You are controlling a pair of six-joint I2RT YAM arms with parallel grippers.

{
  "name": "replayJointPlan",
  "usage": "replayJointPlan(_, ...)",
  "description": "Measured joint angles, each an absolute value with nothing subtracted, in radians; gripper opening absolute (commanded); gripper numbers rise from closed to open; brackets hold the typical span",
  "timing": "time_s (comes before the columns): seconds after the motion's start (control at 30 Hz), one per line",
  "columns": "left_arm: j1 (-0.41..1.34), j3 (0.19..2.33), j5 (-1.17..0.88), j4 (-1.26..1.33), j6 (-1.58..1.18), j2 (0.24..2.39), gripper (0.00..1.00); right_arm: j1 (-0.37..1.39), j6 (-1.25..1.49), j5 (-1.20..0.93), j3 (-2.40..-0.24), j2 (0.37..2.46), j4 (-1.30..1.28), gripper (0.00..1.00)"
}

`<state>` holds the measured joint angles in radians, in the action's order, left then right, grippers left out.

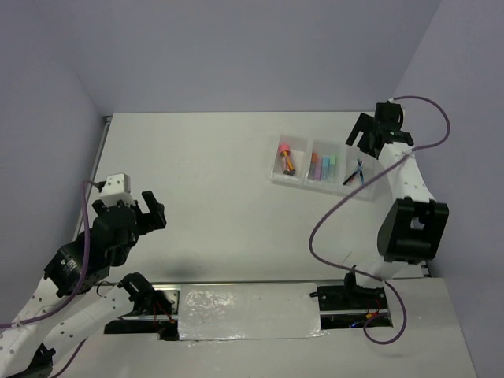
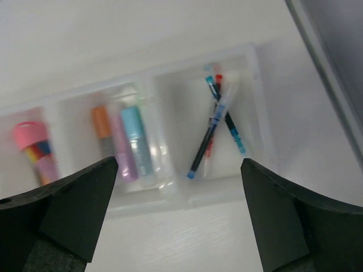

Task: Sort the stationery into containers
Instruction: Place the pen in the storage box, then reset both arms

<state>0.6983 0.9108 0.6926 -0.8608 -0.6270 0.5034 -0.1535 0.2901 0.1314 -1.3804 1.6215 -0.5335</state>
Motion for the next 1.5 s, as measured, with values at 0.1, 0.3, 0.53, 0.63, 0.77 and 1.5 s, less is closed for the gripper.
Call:
replayJointPlan(0.1,0.698,0.931,0.745,-0.874,-0.627,0.544,0.99,-0.075,0.265,0.139,-1.353,1.409,-0.536,1.0)
replayJointPlan(0.3,0.698,1.055,0.844,-0.874,-0.605,0.652,0.99,0.222,0.226,0.134,-1.257,0.894,-0.555,1.0)
replayJointPlan(0.53,0.698,1.107,0.947,-0.799,-0.531,0.636,0.99,0.233,0.225,0.143,-1.198,0.493,-0.699,1.0)
replayJointPlan(0.63,0.698,1.068,0.991,-0.77,-0.503,0.585,0.99,0.233,0.22,0.159,-1.201,0.438,-0.78,1.0)
replayJointPlan(0.77,0.698,1.012,1.02,-0.762,-0.5,0.516,0.99,0.233,0.21,0.189,-1.197,0.398,-0.875,1.0)
replayJointPlan(1.5,0.698,0.868,0.925,-0.777,-0.553,0.35,0.99,0.233,0.192,0.229,-1.058,0.333,-0.928,1.0)
